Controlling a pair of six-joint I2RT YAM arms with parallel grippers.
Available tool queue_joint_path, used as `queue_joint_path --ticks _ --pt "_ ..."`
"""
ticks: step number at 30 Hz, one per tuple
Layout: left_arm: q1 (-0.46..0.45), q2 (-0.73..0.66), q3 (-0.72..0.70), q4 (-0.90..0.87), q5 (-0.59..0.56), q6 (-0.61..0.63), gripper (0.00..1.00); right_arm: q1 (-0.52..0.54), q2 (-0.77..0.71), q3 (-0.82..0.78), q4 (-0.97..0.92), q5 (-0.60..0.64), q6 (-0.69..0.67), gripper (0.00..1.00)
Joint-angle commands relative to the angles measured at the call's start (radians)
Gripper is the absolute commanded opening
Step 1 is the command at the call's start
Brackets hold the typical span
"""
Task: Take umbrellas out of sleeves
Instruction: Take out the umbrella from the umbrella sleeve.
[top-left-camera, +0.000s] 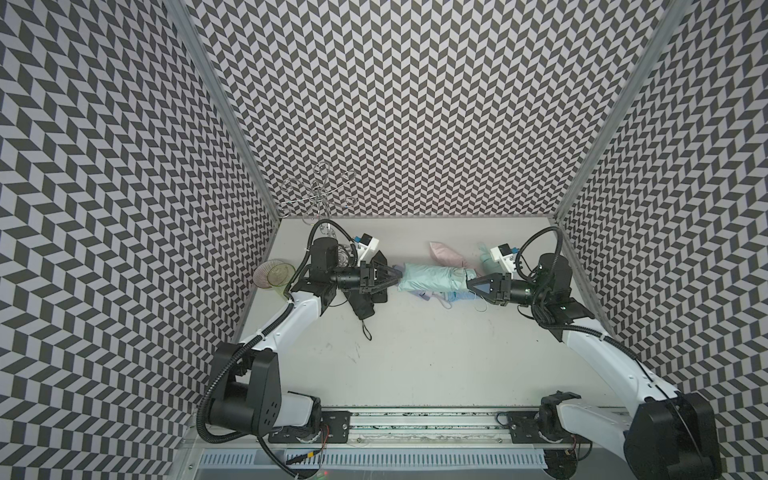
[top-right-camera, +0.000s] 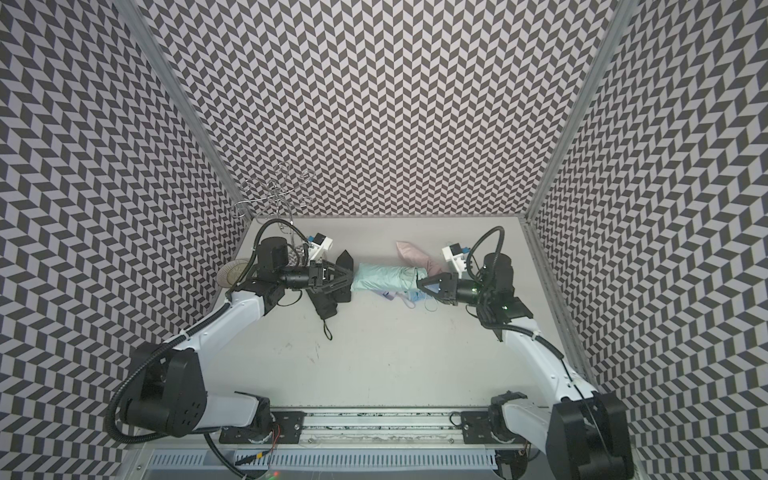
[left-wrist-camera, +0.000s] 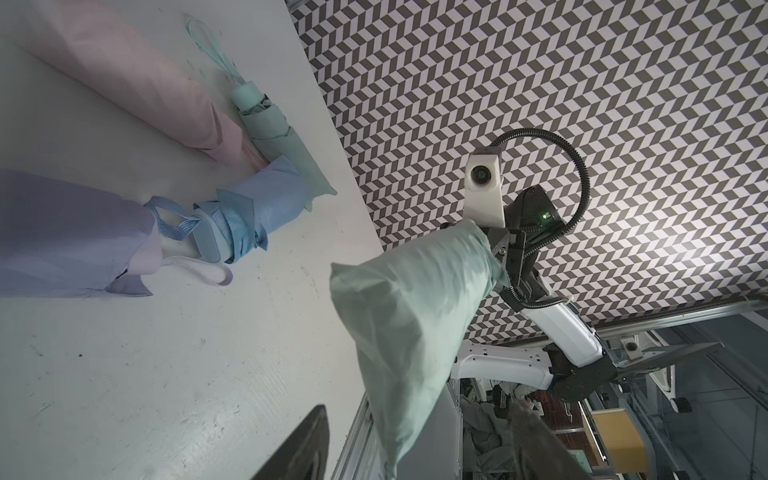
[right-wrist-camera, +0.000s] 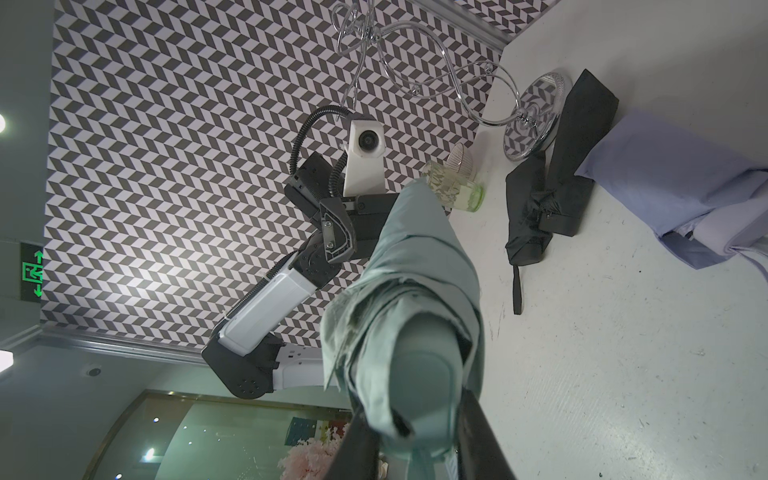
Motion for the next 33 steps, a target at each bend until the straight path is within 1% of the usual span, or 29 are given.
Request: queue_joint_path --ticks 1,2,6,9,10,11,14,15,17,19,21,25,27,32,33 --pt "-0.031 0.011 0.032 -0.006 0.014 0.014 0.65 0.002 -0.023 -0.005 0.121 -0.025 0.022 0.0" --pt "-0.037 0.014 0.035 -0.012 0.014 0.021 0.63 0.002 -0.023 -0.006 0.122 -0.024 0.022 0.0" --pt "-0.043 0.013 0.027 -0.01 0.015 0.024 0.51 0.003 -0.019 -0.005 0.129 -0.021 0.025 0.0" --pt "-0.043 0.012 0.022 -0.005 0.017 0.021 0.33 0.002 -0.015 -0.003 0.131 -0.019 0.025 0.0" --pt "-0.043 0.012 0.022 -0.003 0.018 0.019 0.24 0.003 -0.016 -0.003 0.132 -0.019 0.026 0.0" --pt "-0.043 0.013 0.022 0.0 0.02 0.018 0.16 0.003 -0.015 -0.003 0.132 -0.018 0.027 0.0" --pt "-0.043 0.012 0.023 0.0 0.02 0.016 0.02 0.002 -0.014 -0.001 0.129 -0.019 0.025 0.0" --pt "-0.043 0.013 0.025 -0.003 0.018 0.019 0.0 0.002 -0.015 -0.001 0.126 -0.019 0.023 0.0" --pt "-0.039 0.008 0.03 -0.019 0.015 0.034 0.0 0.002 -0.015 -0.003 0.12 -0.018 0.017 0.0" --pt "-0.034 0.003 0.047 -0.07 -0.001 0.077 0.0 0.002 -0.018 -0.002 0.112 -0.016 0.012 0.0" --pt "-0.017 -0.004 0.062 -0.136 -0.04 0.119 0.0 0.002 -0.02 0.001 0.096 -0.015 0.0 0.0" --pt "0.012 -0.014 0.077 -0.206 -0.095 0.176 0.0 -0.003 -0.026 0.013 0.065 -0.008 -0.021 0.0" --pt "0.022 -0.016 0.089 -0.243 -0.121 0.197 0.0 -0.005 -0.03 0.022 0.032 -0.001 -0.043 0.0" --pt "0.044 -0.013 0.095 -0.263 -0.125 0.202 0.0 -0.017 -0.041 0.02 0.001 0.005 -0.062 0.0" --pt "0.047 -0.014 0.096 -0.268 -0.149 0.204 0.0 -0.019 -0.042 0.019 0.001 0.005 -0.062 0.0"
